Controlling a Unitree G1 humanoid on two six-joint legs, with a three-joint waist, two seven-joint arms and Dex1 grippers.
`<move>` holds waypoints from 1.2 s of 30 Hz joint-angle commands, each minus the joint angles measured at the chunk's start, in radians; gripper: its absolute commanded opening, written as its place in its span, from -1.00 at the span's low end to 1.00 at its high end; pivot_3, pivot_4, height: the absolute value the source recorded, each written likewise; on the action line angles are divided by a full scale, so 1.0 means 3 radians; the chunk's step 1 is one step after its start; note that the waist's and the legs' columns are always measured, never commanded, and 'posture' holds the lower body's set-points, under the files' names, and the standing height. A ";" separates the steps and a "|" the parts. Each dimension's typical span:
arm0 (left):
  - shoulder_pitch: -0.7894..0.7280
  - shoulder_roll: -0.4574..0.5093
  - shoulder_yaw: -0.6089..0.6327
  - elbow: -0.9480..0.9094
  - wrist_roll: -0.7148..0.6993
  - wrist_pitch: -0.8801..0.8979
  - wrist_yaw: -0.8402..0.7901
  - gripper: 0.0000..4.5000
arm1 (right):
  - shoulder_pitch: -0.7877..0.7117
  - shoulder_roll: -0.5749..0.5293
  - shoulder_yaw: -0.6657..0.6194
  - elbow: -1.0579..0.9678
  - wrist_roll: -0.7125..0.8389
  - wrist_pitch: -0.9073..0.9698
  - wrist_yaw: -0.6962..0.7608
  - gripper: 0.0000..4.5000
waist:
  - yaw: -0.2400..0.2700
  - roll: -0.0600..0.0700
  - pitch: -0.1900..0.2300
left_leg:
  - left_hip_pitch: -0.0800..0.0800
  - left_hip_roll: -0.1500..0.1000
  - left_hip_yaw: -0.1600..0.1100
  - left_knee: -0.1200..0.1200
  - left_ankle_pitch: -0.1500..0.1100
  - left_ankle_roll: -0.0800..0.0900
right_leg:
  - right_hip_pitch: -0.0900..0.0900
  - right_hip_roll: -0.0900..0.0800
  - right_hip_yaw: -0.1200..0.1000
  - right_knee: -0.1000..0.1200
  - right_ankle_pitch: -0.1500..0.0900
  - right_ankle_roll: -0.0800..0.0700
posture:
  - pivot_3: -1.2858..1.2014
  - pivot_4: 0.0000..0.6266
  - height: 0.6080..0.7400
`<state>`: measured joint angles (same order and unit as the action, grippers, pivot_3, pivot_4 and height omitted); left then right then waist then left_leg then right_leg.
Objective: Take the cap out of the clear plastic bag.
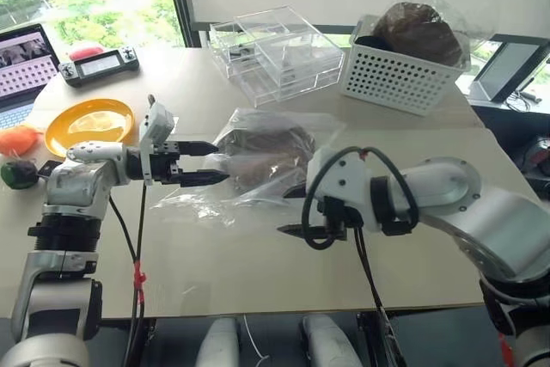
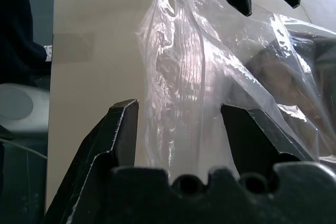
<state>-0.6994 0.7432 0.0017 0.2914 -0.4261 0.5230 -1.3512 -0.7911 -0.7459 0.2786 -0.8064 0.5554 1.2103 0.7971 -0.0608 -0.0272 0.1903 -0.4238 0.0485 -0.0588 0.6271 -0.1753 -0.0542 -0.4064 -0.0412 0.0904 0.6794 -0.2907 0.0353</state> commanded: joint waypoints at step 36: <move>0.0516 0.0471 0.0732 -0.1533 -0.1048 0.1053 0.0201 1.00 | -0.0080 0.0760 0.0701 0.1046 -0.1111 -0.0522 -0.0797 -0.94 | -0.0039 -0.0001 0.0000 | -0.0001 0.0001 0.0000 -0.0001 0.0000 0.0000 | -0.0004 0.0000 0.0002 0.0003 0.0000 -0.0001 | 0.03 -0.52 0.92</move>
<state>-0.5643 0.8497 0.1432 -0.0653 -0.6354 0.7519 -1.2949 -0.8009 -0.5264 0.5050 -0.5025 0.2399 1.1008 0.5533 -0.0725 -0.0275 0.1903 -0.4241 0.0491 -0.0588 0.6266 -0.1753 -0.0542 -0.4078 -0.0410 0.0910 0.6803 -0.2906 0.0351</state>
